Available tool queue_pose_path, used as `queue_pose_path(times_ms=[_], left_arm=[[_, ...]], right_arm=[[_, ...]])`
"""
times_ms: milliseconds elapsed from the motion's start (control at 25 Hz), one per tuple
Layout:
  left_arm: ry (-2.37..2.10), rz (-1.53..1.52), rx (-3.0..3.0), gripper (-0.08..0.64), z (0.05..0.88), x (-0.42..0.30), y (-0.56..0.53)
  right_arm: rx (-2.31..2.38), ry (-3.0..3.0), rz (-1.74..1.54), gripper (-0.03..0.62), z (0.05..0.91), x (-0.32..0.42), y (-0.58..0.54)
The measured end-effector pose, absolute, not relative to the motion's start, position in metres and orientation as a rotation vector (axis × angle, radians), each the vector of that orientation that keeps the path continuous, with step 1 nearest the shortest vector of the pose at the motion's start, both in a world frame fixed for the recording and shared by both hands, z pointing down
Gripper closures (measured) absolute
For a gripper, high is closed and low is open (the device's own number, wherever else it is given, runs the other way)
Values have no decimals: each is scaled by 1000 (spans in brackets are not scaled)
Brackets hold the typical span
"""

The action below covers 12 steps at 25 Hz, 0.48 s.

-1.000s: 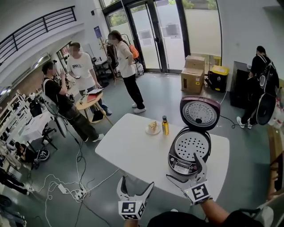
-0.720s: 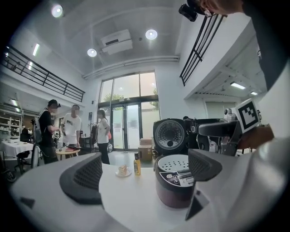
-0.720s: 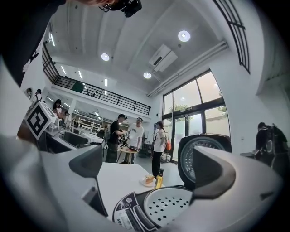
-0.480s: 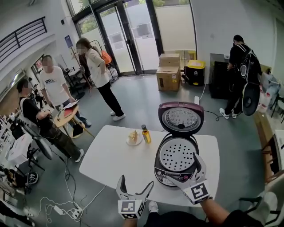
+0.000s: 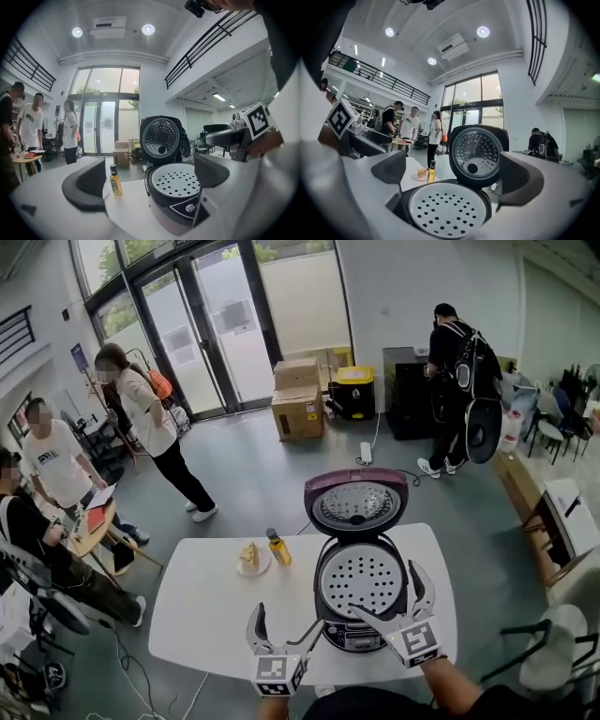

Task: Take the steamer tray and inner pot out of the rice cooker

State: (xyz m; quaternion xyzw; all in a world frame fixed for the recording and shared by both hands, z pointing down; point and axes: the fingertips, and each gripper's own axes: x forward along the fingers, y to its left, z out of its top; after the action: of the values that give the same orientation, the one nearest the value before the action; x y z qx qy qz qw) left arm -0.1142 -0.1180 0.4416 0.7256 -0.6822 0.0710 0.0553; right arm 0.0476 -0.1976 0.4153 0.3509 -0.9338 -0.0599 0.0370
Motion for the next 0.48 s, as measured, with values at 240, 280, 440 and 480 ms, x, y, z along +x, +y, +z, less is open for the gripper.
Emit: queue_pose_path(times_ms=[240, 280, 440, 480], left_arm=[[-1908, 235, 2304, -14, 456, -125, -147], [-1881, 241, 2319, -14, 459, -126, -151], [-1799, 319, 2351, -1, 473, -126, -170], [-1784, 348, 2347, 3, 477, -126, -175]], right_arm=[[1209, -2727, -215, 0, 424, 44, -208], [1233, -2702, -214, 0, 426, 44, -209], [1298, -2592, -189, 0, 442, 52, -221], [1304, -2564, -176, 0, 447, 55, -225]])
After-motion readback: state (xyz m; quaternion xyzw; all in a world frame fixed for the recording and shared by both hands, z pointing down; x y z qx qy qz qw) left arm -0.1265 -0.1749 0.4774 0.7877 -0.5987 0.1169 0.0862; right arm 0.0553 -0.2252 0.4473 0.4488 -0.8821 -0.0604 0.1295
